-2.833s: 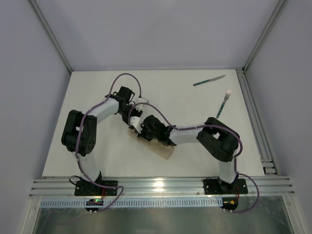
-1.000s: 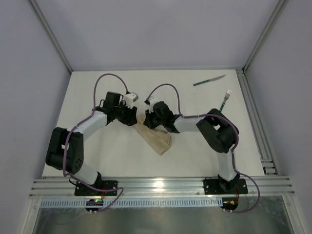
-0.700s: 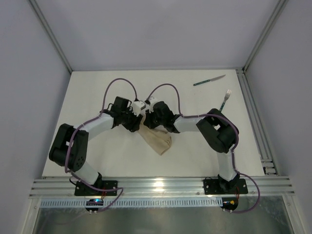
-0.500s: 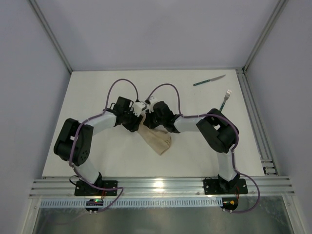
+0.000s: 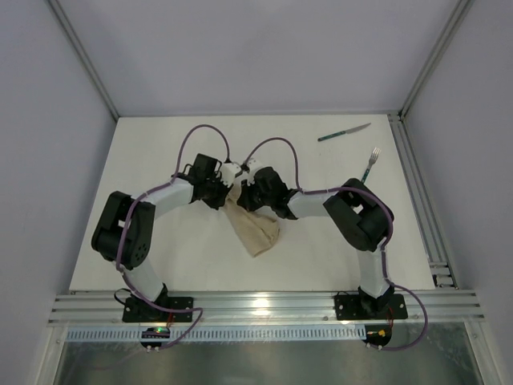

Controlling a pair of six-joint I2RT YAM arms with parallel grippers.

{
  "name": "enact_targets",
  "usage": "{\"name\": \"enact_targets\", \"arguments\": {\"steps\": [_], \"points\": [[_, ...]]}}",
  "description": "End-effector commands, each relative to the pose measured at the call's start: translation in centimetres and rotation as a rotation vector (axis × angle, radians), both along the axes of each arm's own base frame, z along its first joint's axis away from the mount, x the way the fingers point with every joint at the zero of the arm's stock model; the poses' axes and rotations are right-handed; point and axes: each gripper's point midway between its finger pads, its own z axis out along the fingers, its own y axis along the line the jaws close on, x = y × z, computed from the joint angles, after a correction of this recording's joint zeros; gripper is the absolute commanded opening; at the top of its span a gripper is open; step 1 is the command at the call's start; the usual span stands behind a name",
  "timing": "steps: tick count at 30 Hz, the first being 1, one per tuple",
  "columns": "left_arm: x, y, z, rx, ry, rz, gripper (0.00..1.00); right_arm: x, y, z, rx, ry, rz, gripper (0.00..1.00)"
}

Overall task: Fold the napkin into a case and place the utensils inside
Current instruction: Grasp the top corner of the smaller rectangle folded napkin from the folded napkin.

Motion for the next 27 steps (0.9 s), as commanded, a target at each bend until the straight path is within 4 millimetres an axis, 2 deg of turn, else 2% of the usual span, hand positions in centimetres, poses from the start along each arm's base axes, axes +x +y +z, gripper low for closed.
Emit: {"name": "enact_targets", "arguments": {"steps": [1,7,9,13,16,18,19,20,24,27], "points": [[2.4,-0.9,1.4,-0.015,-0.049,0.007,0.0,-0.4,0.6,2.8,0.044,-0.069,0.051,0.04],[2.7,-1.3,2.2,-0.028,-0.049,0.011,0.02,-1.7,0.5,2.8,0.025,-0.081,0.115,0.04],[2.8,-1.2,2.5,-0.026,-0.055,0.012,0.08,-2.2,0.4,2.4,0.008,-0.069,0.136,0.04],[2.8,-1.3,2.3,-0.024,-0.048,0.005,0.36,-2.8,0.7,2.0,-0.01,-0.062,0.164,0.04],[3.5,-1.1,2.0,-0.003,-0.058,0.015,0.38,-2.6,1.1,1.4,-0.022,-0.04,0.162,0.04],[4.1,-0.9,1.8,0.022,-0.067,0.015,0.33,-2.7,1.1,0.9,-0.035,-0.02,0.172,0.04],[4.2,-0.6,1.6,0.035,-0.067,0.017,0.22,-2.8,1.0,0.8,-0.036,-0.016,0.171,0.04],[4.0,-0.6,1.2,0.043,-0.056,0.008,0.18,-2.8,1.1,0.8,-0.036,-0.016,0.173,0.04],[3.0,-0.8,1.0,0.038,-0.012,-0.021,0.1,-2.9,1.2,1.0,-0.029,-0.016,0.178,0.04],[3.1,-0.7,1.6,0.036,-0.031,-0.018,0.0,-3.1,1.4,1.1,-0.026,-0.013,0.196,0.04]]}}
